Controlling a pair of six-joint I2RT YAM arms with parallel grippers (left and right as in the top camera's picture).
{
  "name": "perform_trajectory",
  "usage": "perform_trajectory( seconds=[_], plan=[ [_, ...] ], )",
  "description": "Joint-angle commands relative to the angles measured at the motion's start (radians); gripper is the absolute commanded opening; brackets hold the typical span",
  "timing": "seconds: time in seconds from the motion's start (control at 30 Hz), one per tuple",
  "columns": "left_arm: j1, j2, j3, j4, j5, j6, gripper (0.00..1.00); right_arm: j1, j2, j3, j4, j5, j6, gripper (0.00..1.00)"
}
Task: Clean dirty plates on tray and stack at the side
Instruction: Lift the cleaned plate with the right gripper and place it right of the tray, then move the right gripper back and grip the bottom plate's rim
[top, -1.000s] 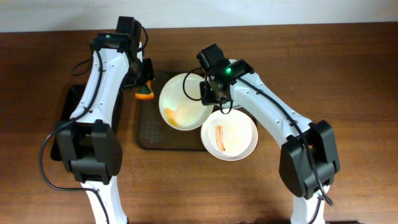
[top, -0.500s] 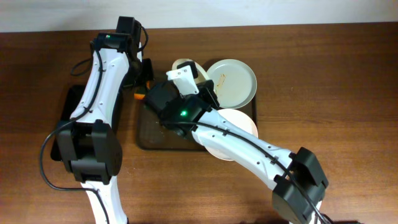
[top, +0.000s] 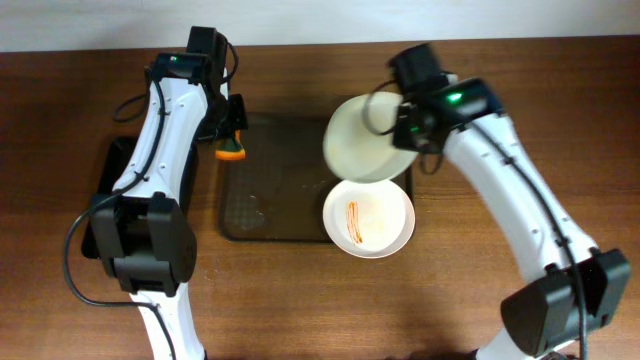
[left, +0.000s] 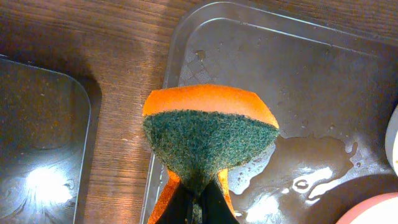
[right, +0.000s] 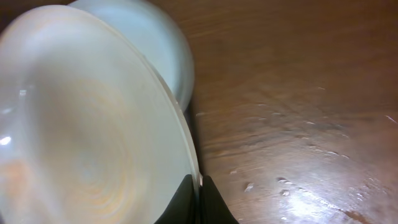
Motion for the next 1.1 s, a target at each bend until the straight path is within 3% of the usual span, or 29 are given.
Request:
perform_trajectory(
  seconds=[0.0, 0.13, 0.3, 0.37, 0.4, 0.53, 0.63, 0.7, 0.83, 0.93, 1.07],
  plan=[
    [0.005, -0.007, 0.018, -0.006, -0.009, 0.011, 0.0, -0.222, -0.031, 0.011, -0.001, -0.128, -0.069, 0.04],
    [0.005, -0.007, 0.018, -0.005, -0.009, 0.011, 0.0, -0.492, -0.03, -0.124, 0.032, -0.164, -0.098, 0.04],
    [0.005, -0.007, 0.018, -0.003, -0.009, 0.011, 0.0, -0.613, -0.03, -0.436, 0.271, -0.168, -0.099, 0.05],
    [0.005, -0.007, 0.018, -0.003, -0.009, 0.011, 0.0, -0.614, -0.03, -0.447, 0.303, -0.267, -0.223, 0.5],
    [0.005, -0.007, 0.018, -0.003, -0.009, 0.011, 0.0, -0.614, -0.03, -0.411, 0.274, -0.33, -0.274, 0.54],
    [0.005, -0.007, 0.018, -0.003, -0.009, 0.012, 0.0, -0.605, -0.04, -0.113, -0.042, -0.64, -0.433, 0.5],
    [0.005, -0.007, 0.018, -0.003, -0.009, 0.011, 0.0, -0.485, -0.04, -0.128, -0.161, -0.657, -0.454, 0.5],
    [0.005, -0.007, 0.018, -0.003, -0.009, 0.011, 0.0, -0.371, -0.04, -0.255, -0.125, -0.656, -0.45, 0.51],
    [0.005, -0.007, 0.018, -0.003, -0.009, 0.011, 0.0, -0.188, -0.04, -0.542, 0.142, -0.483, -0.246, 0.46],
    [0.005, -0.007, 0.018, -0.003, -0.009, 0.011, 0.0, -0.074, -0.027, -0.598, 0.278, -0.335, -0.157, 0.4],
    [0.005, -0.007, 0.018, -0.006, -0.009, 0.012, 0.0, -0.014, 0.0, -0.604, 0.296, -0.255, -0.111, 0.31]
  ],
)
